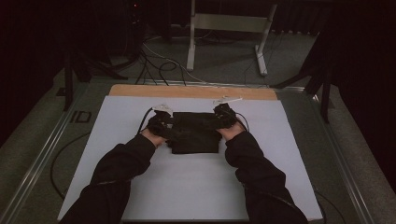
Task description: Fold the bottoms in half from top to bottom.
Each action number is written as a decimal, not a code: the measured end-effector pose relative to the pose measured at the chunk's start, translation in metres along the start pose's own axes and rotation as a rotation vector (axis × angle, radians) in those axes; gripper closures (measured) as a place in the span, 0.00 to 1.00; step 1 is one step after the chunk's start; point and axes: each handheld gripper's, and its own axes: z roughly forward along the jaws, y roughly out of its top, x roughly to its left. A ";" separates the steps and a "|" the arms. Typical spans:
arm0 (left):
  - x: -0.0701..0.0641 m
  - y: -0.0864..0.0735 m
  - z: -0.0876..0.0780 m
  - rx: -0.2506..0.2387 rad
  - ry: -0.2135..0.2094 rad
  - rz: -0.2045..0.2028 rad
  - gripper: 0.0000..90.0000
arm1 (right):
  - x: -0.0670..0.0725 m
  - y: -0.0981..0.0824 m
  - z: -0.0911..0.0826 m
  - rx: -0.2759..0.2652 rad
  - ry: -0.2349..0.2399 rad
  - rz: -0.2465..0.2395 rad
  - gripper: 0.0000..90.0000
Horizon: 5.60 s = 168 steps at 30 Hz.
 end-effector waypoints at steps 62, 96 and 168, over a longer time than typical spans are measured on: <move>-0.082 -0.072 -0.034 -0.003 -0.136 0.174 0.00 | 0.069 -0.082 -0.050 0.002 0.252 -0.214 0.12; -0.074 -0.108 -0.064 0.029 -0.154 0.198 0.00 | 0.056 -0.118 -0.086 0.032 0.235 -0.270 0.12; -0.051 -0.158 -0.132 -0.033 -0.070 0.104 0.00 | 0.013 -0.180 -0.154 0.050 0.062 -0.165 0.11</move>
